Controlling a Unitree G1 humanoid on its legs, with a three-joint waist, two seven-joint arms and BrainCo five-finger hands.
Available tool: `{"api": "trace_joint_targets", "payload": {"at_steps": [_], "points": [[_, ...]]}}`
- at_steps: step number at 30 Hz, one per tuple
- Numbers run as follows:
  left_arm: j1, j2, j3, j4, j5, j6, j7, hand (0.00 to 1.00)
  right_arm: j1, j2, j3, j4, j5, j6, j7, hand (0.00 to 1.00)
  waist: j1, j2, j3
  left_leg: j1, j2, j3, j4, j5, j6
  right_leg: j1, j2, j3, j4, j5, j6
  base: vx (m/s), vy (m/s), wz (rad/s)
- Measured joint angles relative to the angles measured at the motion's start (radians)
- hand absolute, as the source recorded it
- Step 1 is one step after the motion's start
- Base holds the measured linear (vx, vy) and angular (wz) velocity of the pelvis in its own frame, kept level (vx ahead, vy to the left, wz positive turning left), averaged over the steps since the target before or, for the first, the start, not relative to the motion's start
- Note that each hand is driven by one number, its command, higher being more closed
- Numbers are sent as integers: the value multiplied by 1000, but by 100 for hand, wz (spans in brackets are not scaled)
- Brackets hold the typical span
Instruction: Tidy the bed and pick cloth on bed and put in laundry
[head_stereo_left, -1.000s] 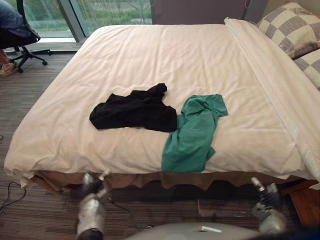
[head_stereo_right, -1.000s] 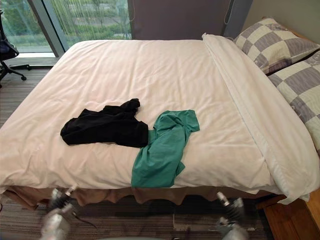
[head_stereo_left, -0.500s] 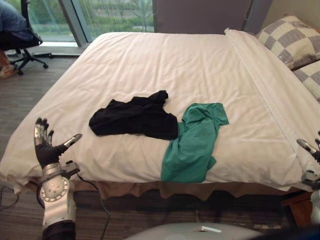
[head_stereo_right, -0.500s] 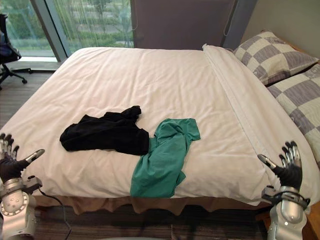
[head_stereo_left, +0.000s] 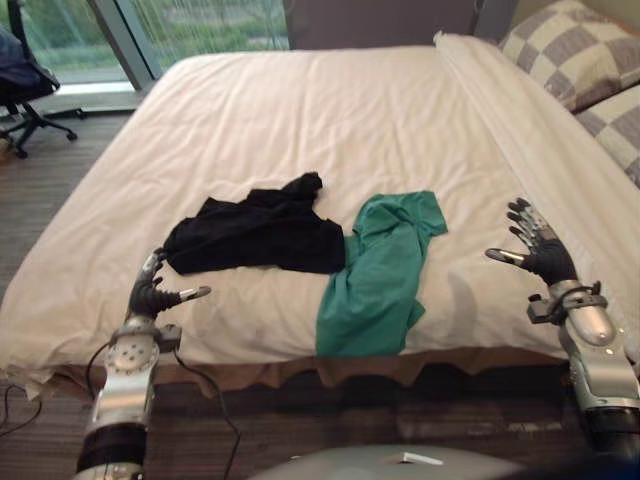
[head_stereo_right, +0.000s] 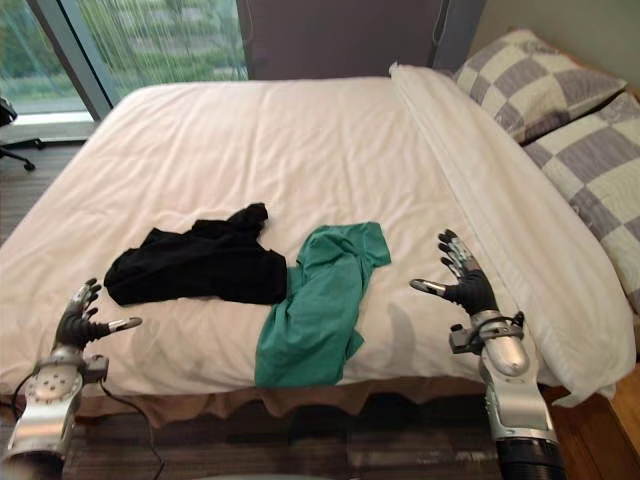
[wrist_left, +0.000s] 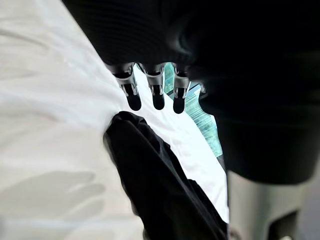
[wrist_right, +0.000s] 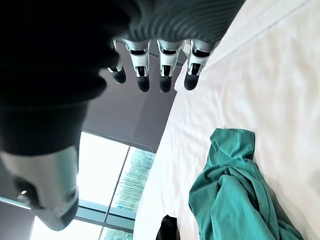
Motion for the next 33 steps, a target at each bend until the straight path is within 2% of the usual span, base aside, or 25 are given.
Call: {"api": "trace_joint_targets", "payload": {"at_steps": [4, 9, 11, 14, 17, 25, 31, 33], "points": [[-201, 53, -43, 6, 1, 45, 48, 0, -100, 0, 31, -48, 1, 31, -25, 0, -14, 1, 79, -82, -3, 9, -1, 35, 17, -89, 1, 17, -2, 46, -4, -121, -3, -6], [-290, 63, -59, -16, 52, 100, 89, 0, -111, 0, 39, -127, 2, 43, -16, 0, -28, 16, 107, -93, 0, 34, -1, 41, 18, -113, 3, 39, 1, 56, -6, -24, -1, -13], [-320, 77, -65, -68, 92, 122, 92, 0, -105, 0, 40, -173, 2, 44, 8, 0, -43, 27, 125, -97, 1, 40, -1, 41, 17, -124, 3, 42, 12, 56, -6, 0, -7, -8], [-393, 98, -73, -92, 123, 146, 110, 0, -79, 0, 49, -225, 2, 44, 31, 0, -45, 40, 149, -103, 7, 62, -1, 44, 17, -147, 3, 51, 30, 55, -7, -19, -8, -11], [-438, 131, -103, -119, 151, 174, 109, 0, -71, 0, 68, -267, 2, 44, 42, 0, -50, 46, 167, -130, 5, 68, 1, 51, 19, -184, 1, 58, 50, 55, -7, -25, -7, -7], [-485, 130, -180, -140, 160, 301, 79, 0, -68, 0, 109, -357, 2, 42, 61, 0, -70, 42, 235, -220, 8, 89, 21, 69, 20, -318, -2, 70, 138, 44, -16, -19, -8, -4], [-513, 126, -184, -135, 160, 392, 79, 0, -60, 0, 111, -415, 2, 41, 57, 0, -74, 39, 296, -310, 19, 88, 72, 71, 21, -413, -5, 70, 193, 41, -20, -41, -44, 3], [-520, 121, -184, -127, 160, 409, 80, 0, -59, -1, 111, -428, 2, 41, 57, 0, -75, 39, 309, -326, 20, 88, 81, 71, 21, -433, -6, 70, 207, 39, -23, -42, -43, 4]]}}
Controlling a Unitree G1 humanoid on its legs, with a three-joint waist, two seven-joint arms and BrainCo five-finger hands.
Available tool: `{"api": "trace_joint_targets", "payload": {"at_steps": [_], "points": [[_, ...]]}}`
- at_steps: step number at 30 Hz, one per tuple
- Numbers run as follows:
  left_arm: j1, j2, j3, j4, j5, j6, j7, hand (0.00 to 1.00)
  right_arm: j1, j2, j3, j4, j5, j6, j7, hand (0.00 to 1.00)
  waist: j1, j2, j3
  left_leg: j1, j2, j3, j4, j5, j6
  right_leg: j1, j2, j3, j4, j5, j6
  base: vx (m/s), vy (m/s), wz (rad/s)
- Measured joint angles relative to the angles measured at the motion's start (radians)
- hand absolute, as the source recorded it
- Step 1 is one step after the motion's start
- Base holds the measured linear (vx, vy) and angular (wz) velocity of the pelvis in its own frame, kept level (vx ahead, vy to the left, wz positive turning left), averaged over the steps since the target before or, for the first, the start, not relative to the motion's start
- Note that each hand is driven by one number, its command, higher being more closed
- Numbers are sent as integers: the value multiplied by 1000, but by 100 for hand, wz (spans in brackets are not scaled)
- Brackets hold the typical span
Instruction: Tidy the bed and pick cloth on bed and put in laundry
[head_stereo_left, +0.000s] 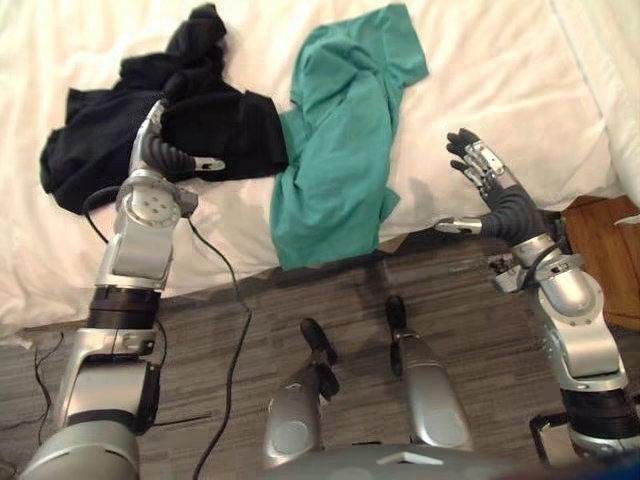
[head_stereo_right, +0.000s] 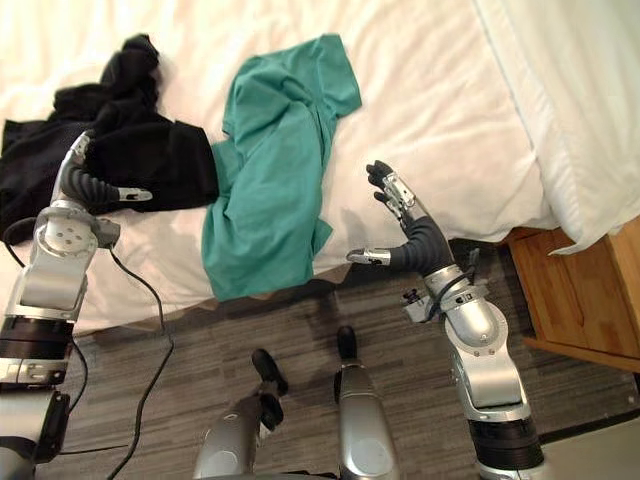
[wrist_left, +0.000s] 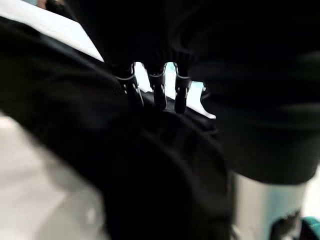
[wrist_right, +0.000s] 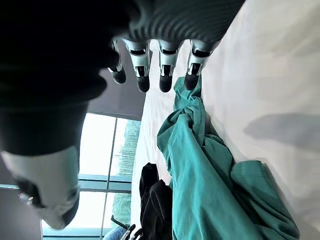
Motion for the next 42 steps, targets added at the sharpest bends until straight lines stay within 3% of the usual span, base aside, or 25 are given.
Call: {"api": "trace_joint_targets", "payload": {"at_steps": [4, 8, 9, 15, 20, 23, 27, 31, 35, 39, 42], "points": [[-22, -3, -2, 11, 1, 61, 10, 0, -1, -19, -16, -8, 1, -7, 5, 0, -2, -2, 29, -56, 8, -4, 34, 0, 1, -47, -3, -6, 22, 0, -1, -38, -39, 9], [-78, 1, 1, 46, 136, 89, 7, 0, 0, -66, -54, -69, 42, -31, 50, 0, -4, 0, 35, -155, 16, -16, 74, 2, 6, -133, -8, -16, 48, 1, 0, -47, -32, 13], [-78, 1, 1, 46, 149, 91, 8, 100, -2, -72, -61, -70, 52, -37, 54, 0, -5, 0, 42, -158, 17, -19, 76, 2, 7, -136, -8, -18, 52, 1, 0, -17, -27, 12], [-84, 47, 1, 42, 234, 101, 9, 100, -3, -176, -113, -71, 160, -104, 101, 0, -11, 6, 59, -199, 20, -29, 77, 9, 13, -171, -8, -28, 56, 1, 0, -5, -21, 5], [-87, 100, 25, 44, 233, 96, -8, 100, 1, -178, -143, -71, 276, -144, 150, 0, -23, 6, 59, -217, 20, -37, 76, 9, 13, -183, -9, -38, 52, 1, 0, 45, -23, 5], [-81, 116, 40, 56, 205, 64, -44, 100, 0, -198, -142, -70, 282, -148, 180, 0, -23, 7, 58, -211, 19, -33, 75, 10, 14, -179, -11, -39, 52, 1, 0, 51, -22, -1], [-2, 113, 50, 101, 69, -13, -55, 100, 5, -213, -140, -69, 263, -153, 202, 0, -26, 8, 58, -147, 15, -24, 66, 10, 14, -126, -14, -41, 52, 0, 0, 54, -26, -10], [177, 44, 111, 96, -126, -167, -53, 100, 11, -213, -82, -53, 95, -155, 182, 0, -20, 13, 55, -79, 4, -28, 50, 10, 14, -59, -27, -62, 53, -22, 0, 24, -24, 5], [329, -48, 145, 11, -222, -265, -45, 100, 4, -193, 4, -17, -73, -117, 140, 0, 7, 19, 50, -42, -4, -54, 29, 14, 14, -13, -35, -94, 52, -32, -1, -9, -23, 18], [460, -125, 153, -63, -220, -311, -80, 100, -1, -190, 75, 23, -198, -72, 106, 0, 45, 24, 0, -39, -8, -89, 20, 26, 15, 16, -45, -137, 43, -35, -1, 0, -27, 30], [536, -160, 154, -124, -219, -327, -103, 100, -22, -141, 115, 88, -265, -24, 86, 0, 75, 16, -38, -26, -6, -130, 19, 28, 13, 65, -46, -179, 19, -35, -2, 0, -23, 34]]}}
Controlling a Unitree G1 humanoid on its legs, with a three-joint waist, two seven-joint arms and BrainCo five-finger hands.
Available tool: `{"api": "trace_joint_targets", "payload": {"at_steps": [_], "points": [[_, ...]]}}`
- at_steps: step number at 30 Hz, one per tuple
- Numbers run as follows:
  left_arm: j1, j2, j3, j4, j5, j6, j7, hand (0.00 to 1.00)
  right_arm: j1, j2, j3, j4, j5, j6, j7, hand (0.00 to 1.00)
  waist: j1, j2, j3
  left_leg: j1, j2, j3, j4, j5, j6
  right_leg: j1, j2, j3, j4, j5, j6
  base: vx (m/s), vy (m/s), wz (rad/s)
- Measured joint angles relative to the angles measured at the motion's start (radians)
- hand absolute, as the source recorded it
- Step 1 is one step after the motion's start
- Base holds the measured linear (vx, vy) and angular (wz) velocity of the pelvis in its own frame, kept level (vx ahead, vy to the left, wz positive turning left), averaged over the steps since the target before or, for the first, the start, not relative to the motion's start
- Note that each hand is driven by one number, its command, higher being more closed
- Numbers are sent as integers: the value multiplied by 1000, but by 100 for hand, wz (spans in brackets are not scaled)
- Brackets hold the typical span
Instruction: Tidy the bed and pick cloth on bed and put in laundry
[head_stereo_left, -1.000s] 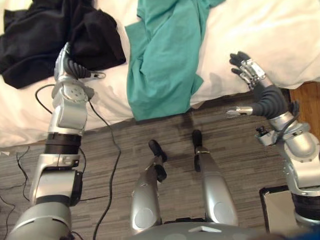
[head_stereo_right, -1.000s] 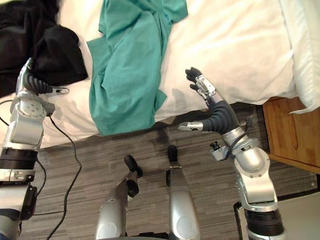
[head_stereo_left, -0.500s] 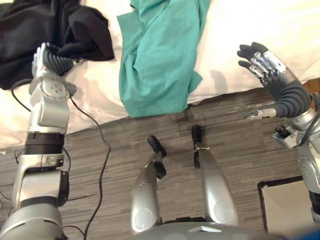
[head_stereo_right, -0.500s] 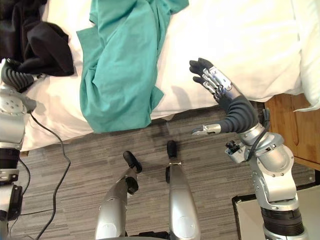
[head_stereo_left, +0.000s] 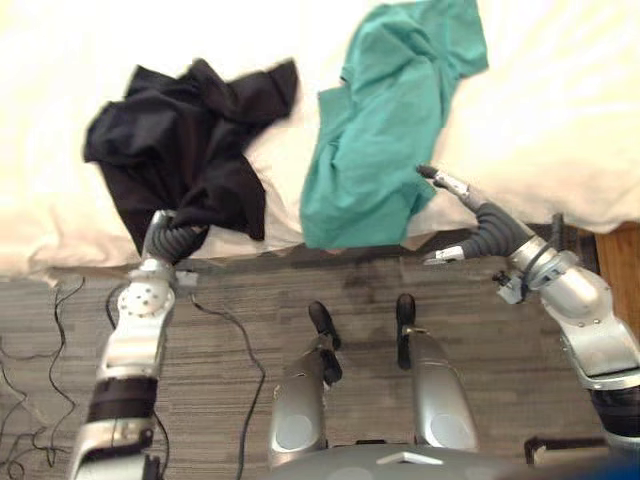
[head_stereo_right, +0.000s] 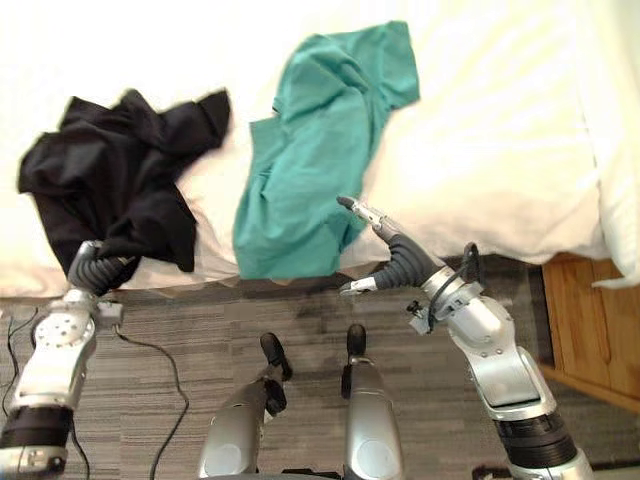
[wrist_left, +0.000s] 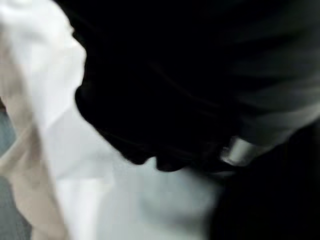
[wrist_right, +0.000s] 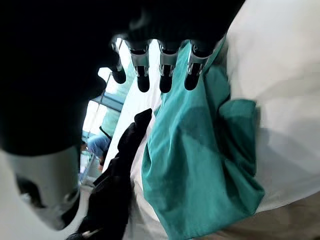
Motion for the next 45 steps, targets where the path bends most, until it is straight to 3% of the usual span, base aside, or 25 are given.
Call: {"api": "trace_joint_targets", "payload": {"at_steps": [5, 9, 10, 17, 22, 27, 33, 45], "points": [[14, -3, 22, -30, -4, -20, -62, 100, -53, 76, 36, 113, -70, 56, -35, 0, 54, -25, -36, -3, 0, -49, -9, 15, 1, 39, 0, -52, -32, 8, -2, -15, -8, 29], [-9, -5, 55, -31, -22, -33, -160, 100, -117, 104, 40, 212, -165, 144, -95, 0, 89, -48, -45, -21, -1, -85, -40, 49, 3, 48, 9, -88, -73, 33, -7, 4, -1, 25], [-12, -6, 63, -32, -22, -34, -189, 100, -142, 104, 35, 258, -212, 173, -135, 0, 95, -49, -46, -20, -5, -99, -55, 64, 6, 55, 10, -101, -85, 38, -8, 8, 11, 22], [-13, -44, 171, -35, -21, -41, -267, 100, -245, 105, -30, 389, -339, 238, -417, 0, 128, -61, -38, -20, -2, -125, -120, 111, 2, 68, 36, -126, -148, 71, -20, -7, -3, 9], [-7, -68, 175, -35, -21, -54, -278, 100, -265, 106, -135, 393, -437, 292, -561, 0, 142, -74, -22, -24, -1, -125, -138, 118, 0, 66, 44, -131, -168, 77, -22, -6, -6, -2], [8, -107, 180, -87, -21, -71, -290, 100, -328, 105, -211, 317, -524, 310, -652, 0, 140, -72, 11, -48, 1, -120, -136, 122, 1, 34, 42, -125, -156, 78, -22, 19, -6, -2], [34, -146, 163, -153, -21, -90, -292, 100, -344, 105, -208, 254, -541, 306, -655, 0, 137, -62, 48, -37, 3, -121, -136, 122, 1, 33, 36, -125, -133, 62, -27, 35, -14, -1], [61, -154, 124, -159, -31, -86, -304, 100, -323, 114, -117, 229, -559, 294, -489, 0, 135, -56, 87, -59, 2, -121, -129, 117, -5, -24, 22, -123, -50, 16, -34, -1, -3, 1]]}}
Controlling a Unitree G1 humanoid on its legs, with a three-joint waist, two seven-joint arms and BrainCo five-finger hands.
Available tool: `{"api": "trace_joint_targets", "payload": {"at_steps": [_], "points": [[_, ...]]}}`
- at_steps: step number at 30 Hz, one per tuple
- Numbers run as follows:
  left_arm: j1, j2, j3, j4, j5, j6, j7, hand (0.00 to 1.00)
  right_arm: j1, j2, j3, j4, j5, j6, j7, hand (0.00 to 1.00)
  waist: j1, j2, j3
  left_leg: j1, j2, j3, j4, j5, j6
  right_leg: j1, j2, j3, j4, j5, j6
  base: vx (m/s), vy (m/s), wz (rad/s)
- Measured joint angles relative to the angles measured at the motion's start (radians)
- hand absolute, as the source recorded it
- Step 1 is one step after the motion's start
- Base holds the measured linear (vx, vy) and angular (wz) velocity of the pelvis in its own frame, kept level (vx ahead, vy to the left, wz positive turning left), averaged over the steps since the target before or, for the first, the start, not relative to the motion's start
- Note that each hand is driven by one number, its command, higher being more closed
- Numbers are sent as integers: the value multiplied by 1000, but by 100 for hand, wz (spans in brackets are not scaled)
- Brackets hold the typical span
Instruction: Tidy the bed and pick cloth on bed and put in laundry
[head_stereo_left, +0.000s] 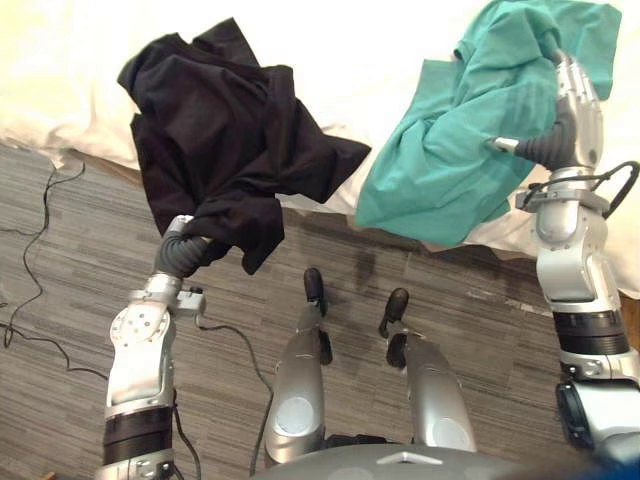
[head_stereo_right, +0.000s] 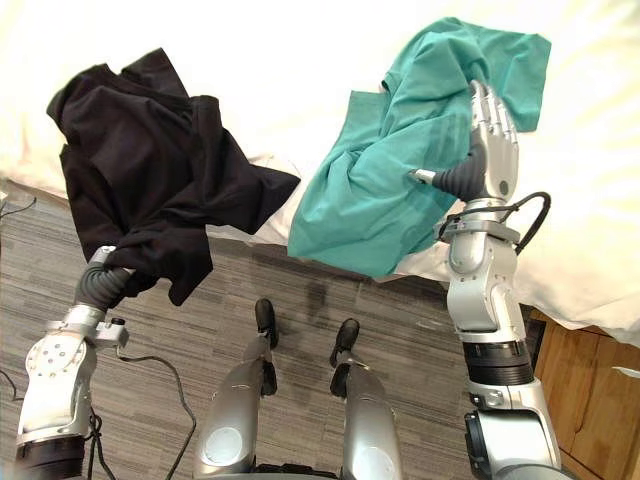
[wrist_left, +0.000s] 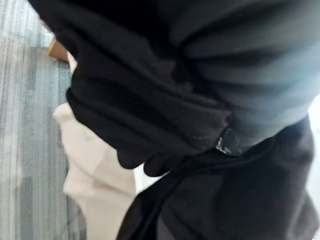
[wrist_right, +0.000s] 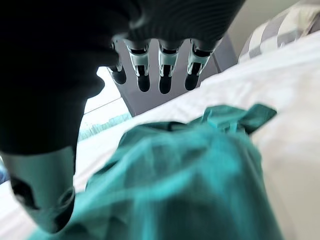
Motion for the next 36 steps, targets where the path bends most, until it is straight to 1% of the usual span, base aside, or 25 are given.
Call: {"api": "trace_joint_targets", "payload": {"at_steps": [3, 8, 10, 11, 12, 14, 16, 22, 24, 28, 30, 31, 33, 34, 35, 36], "points": [[3, -5, -1, -5, 0, 0, 1, 100, 6, 26, 12, 17, 2, 12, 33, 0, -3, 0, 1, 0, -1, -2, 0, 0, 0, -2, -2, -2, 6, -6, -1, 44, -11, 3], [-1, -5, -1, -5, 0, 0, 1, 100, 9, 30, 32, 53, 0, 17, 52, 0, -2, 0, 16, -6, -5, -4, 1, 0, 0, -15, -9, -5, 32, -21, -3, 8, -11, 4], [-3, -5, -6, -5, 0, 0, 3, 100, 0, 30, 35, 60, -5, 37, 82, 0, -7, -1, 17, -33, -4, -9, 10, 0, 0, -37, -11, -9, 38, -22, -3, -14, -7, 6], [-3, -5, -10, -4, 0, 0, 4, 100, -5, 31, 36, 72, -6, 39, 89, 0, -8, -2, 17, -38, -4, -11, 10, 0, 0, -44, -12, -9, 42, -22, -3, -1, -6, 7], [-3, -6, -25, -4, 0, 0, 9, 100, -24, 31, 37, 102, -17, 44, 111, 100, -12, -2, 18, -46, -5, -15, 12, 0, 1, -51, -14, -12, 44, -22, -3, 11, -4, 7], [-4, -5, -63, 11, 0, -3, 18, 100, -46, 26, 57, 142, -31, 59, 129, 100, -15, -3, 17, -46, -7, -18, 14, 0, 1, -49, -16, -14, 47, -23, -1, 15, -1, 6], [-5, -6, -85, 28, 0, -4, 21, 100, -65, 26, 66, 166, -31, 59, 129, 100, -17, -4, 17, -46, -8, -18, 16, 0, 1, -49, -18, -14, 48, -23, -1, 0, 0, 0], [-31, -5, -90, 116, 0, -10, 22, 100, -137, 4, 70, 297, -10, 53, 129, 100, -13, -8, 14, -24, -5, -25, 26, -2, -2, -13, -19, -24, 47, -23, -1, -13, -1, 3], [-33, -5, -90, 127, 0, -12, 20, 100, -143, -2, 75, 342, 11, 41, 128, 100, -8, -18, 7, -13, -5, -26, 25, -4, -5, -1, -18, -25, 36, -22, 0, -5, 5, 2], [-35, -4, -107, 144, 0, -7, 14, 100, -146, -13, 83, 448, 121, 4, 106, 100, 6, -37, -13, 22, -1, -31, 5, -3, -8, 49, -4, -31, -13, -4, 6, 24, 7, 1], [-34, -5, -121, 159, 0, -4, 14, 100, -146, -12, 87, 477, 156, -2, 100, 100, 7, -38, -15, 44, -2, -32, 0, -3, -8, 79, 0, -32, -34, 1, 10, 69, 16, 0], [-27, -5, -135, 180, 0, 1, 15, 100, -143, -11, 106, 523, 194, -19, 90, 100, 4, -41, -30, 66, -3, -32, -9, -3, -8, 109, 5, -32, -60, 10, 14, 94, 14, -2], [-23, -7, -157, 182, 0, 10, 17, 100, -116, -8, 109, 532, 219, -34, 76, 100, 4, -42, -39, 81, -3, -34, -11, -6, -12, 138, 11, -32, -88, 20, 16, 86, 5, 2], [-15, -15, -169, 183, -11, 26, 20, 100, -91, 6, 109, 547, 256, -55, 49, 100, 2, -45, -59, 84, -4, -37, -12, -6, -12, 150, 15, -32, -109, 26, 18, 90, -2, 2], [-9, -31, -179, 191, -42, 44, 32, 100, -67, 25, 109, 558, 298, -74, 18, 100, 0, -45, -61, 110, -8, -37, -20, -6, -12, 180, 17, -32, -128, 31, 21, 86, 1, -1], [-3, -41, -188, 200, -55, 52, 42, 100, -50, 36, 109, 560, 321, -85, 5, 100, -1, -44, -66, 125, -14, -35, -28, -6, -12, 194, 17, -31, -136, 32, 22, 99, 16, -6]]}}
